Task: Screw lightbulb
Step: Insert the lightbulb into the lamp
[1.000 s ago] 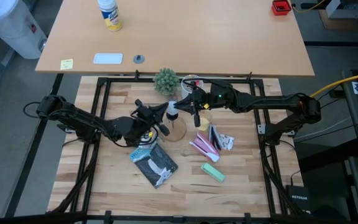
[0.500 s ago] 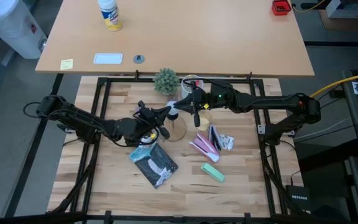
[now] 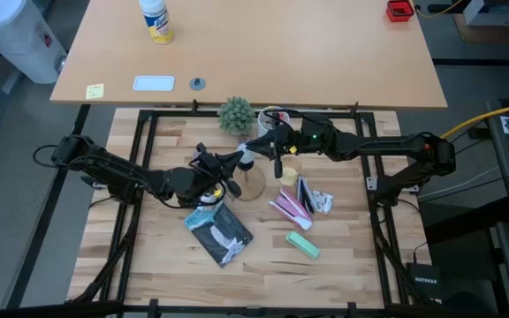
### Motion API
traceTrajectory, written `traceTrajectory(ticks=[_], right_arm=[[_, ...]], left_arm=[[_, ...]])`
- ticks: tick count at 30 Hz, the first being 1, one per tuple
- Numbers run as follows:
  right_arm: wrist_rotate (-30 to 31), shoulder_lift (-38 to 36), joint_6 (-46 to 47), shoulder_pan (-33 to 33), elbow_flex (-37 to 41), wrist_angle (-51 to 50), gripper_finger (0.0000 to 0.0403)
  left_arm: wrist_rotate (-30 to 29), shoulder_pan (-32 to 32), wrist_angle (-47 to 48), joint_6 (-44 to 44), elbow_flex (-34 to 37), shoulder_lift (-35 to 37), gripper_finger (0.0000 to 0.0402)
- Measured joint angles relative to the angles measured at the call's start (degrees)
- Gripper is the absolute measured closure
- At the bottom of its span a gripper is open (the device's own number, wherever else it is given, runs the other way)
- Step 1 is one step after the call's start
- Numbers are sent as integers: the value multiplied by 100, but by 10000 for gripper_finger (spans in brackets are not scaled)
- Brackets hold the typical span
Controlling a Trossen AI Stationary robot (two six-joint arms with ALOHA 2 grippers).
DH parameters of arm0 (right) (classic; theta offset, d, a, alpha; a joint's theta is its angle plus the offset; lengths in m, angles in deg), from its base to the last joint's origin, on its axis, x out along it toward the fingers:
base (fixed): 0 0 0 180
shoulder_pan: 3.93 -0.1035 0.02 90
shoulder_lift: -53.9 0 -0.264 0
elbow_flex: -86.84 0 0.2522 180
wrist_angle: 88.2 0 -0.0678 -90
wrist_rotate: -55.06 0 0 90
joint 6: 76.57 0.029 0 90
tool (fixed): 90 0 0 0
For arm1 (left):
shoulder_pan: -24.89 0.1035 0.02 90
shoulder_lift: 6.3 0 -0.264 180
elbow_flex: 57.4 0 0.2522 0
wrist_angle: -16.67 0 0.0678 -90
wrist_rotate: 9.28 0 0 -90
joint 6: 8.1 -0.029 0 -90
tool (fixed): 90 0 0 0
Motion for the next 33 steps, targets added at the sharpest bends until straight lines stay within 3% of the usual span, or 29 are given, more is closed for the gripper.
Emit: traceTrajectory(ticks=[5, 33], right_arm=[[285, 0, -28, 0, 0, -175, 359], [142, -13, -21, -4, -11, -173, 359]], left_arm=[[0, 0, 0, 0, 2, 0, 400], [-9, 0, -17, 0, 0, -2, 400]])
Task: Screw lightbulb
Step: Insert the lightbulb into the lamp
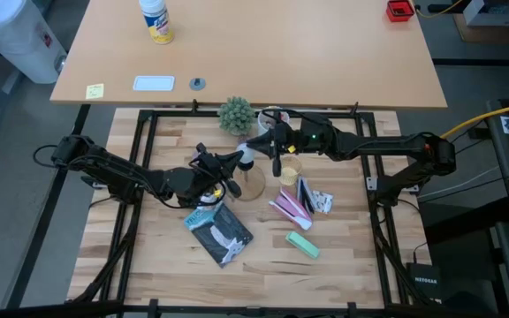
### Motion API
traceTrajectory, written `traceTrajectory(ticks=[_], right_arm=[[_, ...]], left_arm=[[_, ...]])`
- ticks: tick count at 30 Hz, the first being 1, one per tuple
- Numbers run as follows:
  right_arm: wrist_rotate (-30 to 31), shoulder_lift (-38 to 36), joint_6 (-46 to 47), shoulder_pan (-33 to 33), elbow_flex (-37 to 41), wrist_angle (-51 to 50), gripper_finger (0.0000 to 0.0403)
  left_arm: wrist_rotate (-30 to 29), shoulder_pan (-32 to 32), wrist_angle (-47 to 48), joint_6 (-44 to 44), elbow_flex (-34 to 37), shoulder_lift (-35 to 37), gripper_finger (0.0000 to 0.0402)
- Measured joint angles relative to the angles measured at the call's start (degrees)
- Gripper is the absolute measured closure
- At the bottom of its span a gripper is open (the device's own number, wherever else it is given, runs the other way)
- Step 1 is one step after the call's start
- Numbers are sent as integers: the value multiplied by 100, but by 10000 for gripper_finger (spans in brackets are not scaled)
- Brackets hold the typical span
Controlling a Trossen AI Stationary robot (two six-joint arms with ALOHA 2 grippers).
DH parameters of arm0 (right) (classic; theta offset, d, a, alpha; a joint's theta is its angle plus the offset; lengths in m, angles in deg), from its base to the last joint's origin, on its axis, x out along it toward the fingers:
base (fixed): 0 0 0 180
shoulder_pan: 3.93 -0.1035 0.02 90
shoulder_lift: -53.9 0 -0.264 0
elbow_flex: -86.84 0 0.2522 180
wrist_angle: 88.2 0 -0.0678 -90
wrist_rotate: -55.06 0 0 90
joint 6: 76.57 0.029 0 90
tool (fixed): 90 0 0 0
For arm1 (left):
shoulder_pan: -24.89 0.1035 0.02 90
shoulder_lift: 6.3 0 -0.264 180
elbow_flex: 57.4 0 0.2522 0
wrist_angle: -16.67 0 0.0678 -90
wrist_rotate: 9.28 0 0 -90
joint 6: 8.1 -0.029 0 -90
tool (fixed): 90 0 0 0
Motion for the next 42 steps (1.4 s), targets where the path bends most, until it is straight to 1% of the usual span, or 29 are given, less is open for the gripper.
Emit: traceTrajectory(ticks=[5, 19, 26, 32, 38, 42], right_arm=[[-143, 0, 4, 0, 0, -71, 359], [-143, -2, 4, 0, -7, -194, 359], [-141, -4, 4, 0, -7, -204, 359], [-141, -4, 4, 0, -7, -207, 359], [-141, -4, 4, 0, -7, -211, 359], [-141, -4, 4, 0, -7, -211, 359]], left_arm=[[0, 1, 0, 0, 0, 0, 400], [0, 0, -95, -12, 5, -7, 400], [-4, -90, -650, -548, 13, -11, 400], [-2, -303, -881, -862, 13, -11, 400], [4, -604, -697, -867, 11, -6, 400], [13, -719, -136, -398, 11, -4, 400]])
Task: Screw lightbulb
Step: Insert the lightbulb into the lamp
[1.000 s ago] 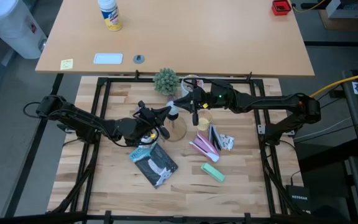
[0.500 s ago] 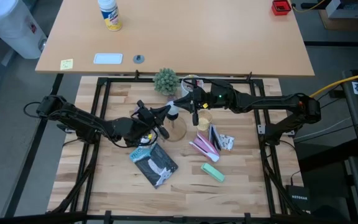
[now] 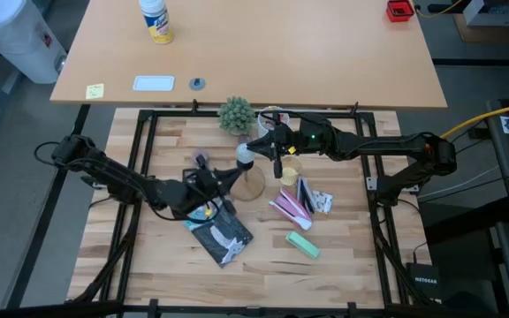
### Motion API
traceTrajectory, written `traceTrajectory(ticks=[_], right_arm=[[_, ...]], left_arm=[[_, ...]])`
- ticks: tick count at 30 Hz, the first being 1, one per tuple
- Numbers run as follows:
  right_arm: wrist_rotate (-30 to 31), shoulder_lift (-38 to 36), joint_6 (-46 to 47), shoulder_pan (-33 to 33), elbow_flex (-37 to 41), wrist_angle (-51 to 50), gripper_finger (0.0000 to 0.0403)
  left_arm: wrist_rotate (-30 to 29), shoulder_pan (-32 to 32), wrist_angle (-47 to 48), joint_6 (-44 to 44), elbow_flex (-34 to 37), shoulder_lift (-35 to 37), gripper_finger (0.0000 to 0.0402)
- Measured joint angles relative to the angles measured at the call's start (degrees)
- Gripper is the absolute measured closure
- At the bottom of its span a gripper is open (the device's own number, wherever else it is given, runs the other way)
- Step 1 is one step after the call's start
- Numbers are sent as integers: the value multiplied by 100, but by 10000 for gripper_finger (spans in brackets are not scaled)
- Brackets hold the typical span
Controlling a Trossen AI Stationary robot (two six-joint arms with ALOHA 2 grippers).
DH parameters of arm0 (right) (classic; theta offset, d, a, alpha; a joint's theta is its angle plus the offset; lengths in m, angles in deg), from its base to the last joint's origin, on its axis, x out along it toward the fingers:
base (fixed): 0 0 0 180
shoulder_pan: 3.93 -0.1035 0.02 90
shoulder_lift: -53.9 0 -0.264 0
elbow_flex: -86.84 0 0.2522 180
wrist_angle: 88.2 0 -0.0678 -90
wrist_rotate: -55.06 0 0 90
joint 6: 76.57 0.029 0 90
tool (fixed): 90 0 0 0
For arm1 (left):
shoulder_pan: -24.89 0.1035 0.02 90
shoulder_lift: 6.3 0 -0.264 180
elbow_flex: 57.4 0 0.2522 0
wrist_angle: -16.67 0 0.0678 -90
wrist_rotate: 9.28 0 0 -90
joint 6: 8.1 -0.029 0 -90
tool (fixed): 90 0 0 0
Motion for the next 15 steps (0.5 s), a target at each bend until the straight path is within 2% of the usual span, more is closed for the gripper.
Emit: traceTrajectory(ticks=[4, 7, 15], right_arm=[[0, 0, 0, 0, 0, -1, 359], [0, 0, 0, 0, 0, -3, 359], [-4, 0, 58, 0, 0, -22, 359]], left_arm=[[-7, 47, 557, 643, -2, 0, 400], [-90, 130, 655, 784, -2, 0, 400], [-941, 186, 757, 722, -7, 0, 400]])
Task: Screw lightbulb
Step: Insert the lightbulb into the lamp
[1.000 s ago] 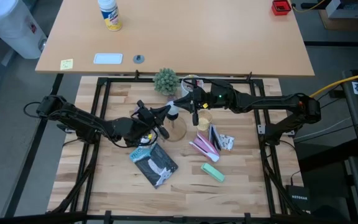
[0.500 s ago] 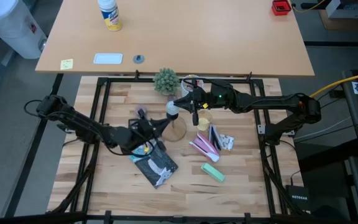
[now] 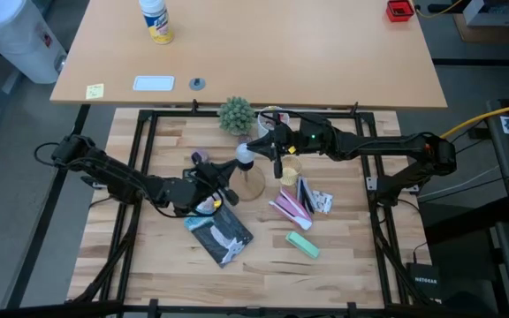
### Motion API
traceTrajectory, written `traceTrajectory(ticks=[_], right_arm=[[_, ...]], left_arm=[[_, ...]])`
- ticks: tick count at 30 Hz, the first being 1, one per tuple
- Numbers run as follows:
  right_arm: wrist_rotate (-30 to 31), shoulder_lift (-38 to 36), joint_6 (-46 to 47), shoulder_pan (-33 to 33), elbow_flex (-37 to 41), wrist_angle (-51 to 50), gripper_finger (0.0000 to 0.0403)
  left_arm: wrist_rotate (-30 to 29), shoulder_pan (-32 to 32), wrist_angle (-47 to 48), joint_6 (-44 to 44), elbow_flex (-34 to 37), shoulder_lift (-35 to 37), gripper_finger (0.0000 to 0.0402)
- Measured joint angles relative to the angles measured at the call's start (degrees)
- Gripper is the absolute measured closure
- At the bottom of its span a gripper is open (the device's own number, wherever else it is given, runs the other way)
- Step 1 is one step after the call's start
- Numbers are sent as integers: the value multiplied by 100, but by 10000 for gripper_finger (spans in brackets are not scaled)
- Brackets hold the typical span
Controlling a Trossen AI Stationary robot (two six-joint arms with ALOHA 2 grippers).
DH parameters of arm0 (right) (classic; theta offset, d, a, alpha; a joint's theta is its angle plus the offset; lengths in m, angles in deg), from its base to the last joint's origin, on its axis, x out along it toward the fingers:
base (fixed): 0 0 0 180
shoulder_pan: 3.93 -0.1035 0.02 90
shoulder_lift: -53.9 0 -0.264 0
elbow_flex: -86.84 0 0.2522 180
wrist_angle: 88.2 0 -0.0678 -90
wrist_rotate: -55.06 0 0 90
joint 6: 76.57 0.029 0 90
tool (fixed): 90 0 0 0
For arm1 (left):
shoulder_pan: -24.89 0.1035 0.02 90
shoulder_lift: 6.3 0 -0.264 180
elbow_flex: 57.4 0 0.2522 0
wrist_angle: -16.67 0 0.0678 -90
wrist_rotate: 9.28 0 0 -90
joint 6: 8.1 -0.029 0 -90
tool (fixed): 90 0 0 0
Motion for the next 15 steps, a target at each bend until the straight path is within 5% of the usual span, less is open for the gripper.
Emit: traceTrajectory(ticks=[15], right_arm=[[-276, 0, 10, 2, 0, -20, 359]], left_arm=[[-133, -141, -15, -7, 0, 0, 400]])
